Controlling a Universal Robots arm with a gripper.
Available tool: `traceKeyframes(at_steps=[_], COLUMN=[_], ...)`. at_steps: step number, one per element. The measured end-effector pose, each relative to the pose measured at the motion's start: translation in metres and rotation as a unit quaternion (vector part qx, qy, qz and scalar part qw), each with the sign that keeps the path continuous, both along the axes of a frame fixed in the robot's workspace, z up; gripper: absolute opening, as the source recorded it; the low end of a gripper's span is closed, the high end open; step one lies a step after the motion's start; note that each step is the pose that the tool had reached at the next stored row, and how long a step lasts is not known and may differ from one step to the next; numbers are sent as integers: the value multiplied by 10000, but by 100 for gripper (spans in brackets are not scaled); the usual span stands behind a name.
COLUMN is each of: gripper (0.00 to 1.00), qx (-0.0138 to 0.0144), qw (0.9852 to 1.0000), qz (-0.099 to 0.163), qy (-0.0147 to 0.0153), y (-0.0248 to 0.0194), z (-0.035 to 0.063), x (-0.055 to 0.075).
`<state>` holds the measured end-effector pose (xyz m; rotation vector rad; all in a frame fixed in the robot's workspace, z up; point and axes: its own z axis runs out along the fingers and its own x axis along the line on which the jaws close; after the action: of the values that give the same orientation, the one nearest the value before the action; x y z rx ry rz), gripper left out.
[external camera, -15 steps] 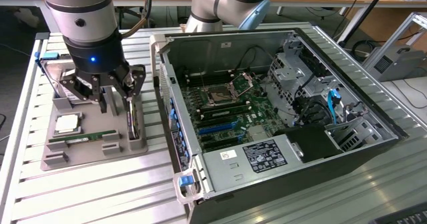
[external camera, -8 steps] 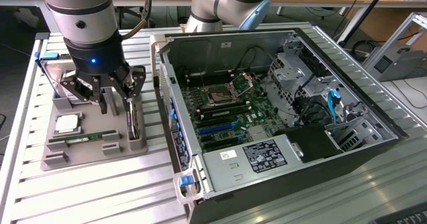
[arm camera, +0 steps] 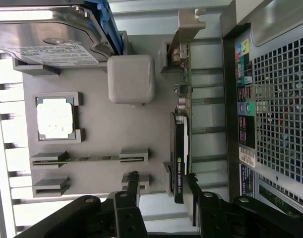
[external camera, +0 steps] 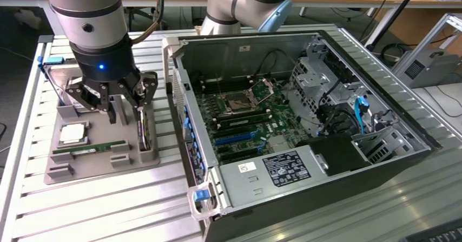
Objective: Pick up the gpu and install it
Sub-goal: 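Pick up the gpu and move the gpu toward the slot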
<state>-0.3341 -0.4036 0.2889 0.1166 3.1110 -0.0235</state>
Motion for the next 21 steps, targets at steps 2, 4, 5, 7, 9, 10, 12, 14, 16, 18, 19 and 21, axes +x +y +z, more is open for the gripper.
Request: traceKeyframes(at_steps=[2, 4, 5, 7, 9, 10, 12, 14, 16, 18, 19, 21], gripper=[48, 48, 48, 48, 48, 48, 48, 48, 48, 48, 48, 48], qx=[-1, -1, -2, -2, -2, -2, -3, -3, -3, -3, -3, -7], qw=[10000, 10000, 10000, 10000, 10000, 10000, 10000, 10000, 10000, 10000, 10000, 10000], qz=[0, 0, 0, 0, 0, 0, 0, 0, 0, 0, 0, 0], qy=[0, 0, 0, 0, 0, 0, 0, 0, 0, 0, 0, 0], y=[0, 0, 0, 0, 0, 0, 0, 0, 0, 0, 0, 0], z=[-4, -9, -10, -14, -18, -21, -27, -35, -39, -46, -49, -72], x=[0, 0, 0, 0, 0, 0, 0, 0, 0, 0, 0, 0])
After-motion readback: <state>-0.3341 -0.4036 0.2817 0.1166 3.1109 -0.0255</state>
